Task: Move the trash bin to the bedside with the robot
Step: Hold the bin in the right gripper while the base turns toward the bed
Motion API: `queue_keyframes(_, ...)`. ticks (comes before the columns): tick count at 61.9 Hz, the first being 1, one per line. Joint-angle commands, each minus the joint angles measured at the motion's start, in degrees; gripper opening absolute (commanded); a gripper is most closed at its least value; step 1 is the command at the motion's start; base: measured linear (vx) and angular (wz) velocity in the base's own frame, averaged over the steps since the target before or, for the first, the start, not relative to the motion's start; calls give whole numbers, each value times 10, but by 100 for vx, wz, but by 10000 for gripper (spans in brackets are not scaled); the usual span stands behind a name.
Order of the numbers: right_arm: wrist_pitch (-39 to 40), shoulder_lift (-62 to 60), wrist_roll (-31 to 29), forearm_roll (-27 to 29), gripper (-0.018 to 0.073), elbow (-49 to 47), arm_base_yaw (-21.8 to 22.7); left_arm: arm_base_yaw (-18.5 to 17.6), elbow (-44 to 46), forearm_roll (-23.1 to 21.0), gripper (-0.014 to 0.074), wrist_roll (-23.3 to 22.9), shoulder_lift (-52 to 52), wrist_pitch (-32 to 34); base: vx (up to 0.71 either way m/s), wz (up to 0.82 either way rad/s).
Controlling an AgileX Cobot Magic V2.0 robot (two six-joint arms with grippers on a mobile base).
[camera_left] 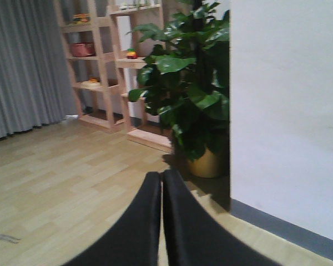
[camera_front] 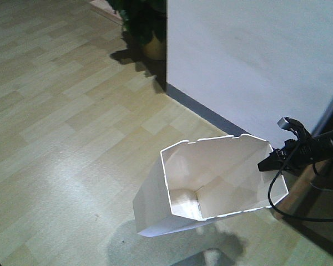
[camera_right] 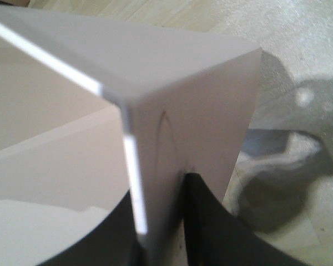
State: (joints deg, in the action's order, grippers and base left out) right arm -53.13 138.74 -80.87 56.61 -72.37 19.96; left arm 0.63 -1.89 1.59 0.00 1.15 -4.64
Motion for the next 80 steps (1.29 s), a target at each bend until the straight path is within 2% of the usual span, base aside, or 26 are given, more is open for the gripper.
queue_keyframes(1,-138,-45,9,76,-4,-7,3,-4,-7,-5,-6,-8,4,43,11,42)
queue_keyframes(55,-138,-45,9,76,-4,-7,3,-4,-7,-5,-6,-8,4,43,14,54)
queue_keyframes(80,-138,-45,9,75,-4,-7,3,-4,-7,-5,-6,-8,4,43,15,36)
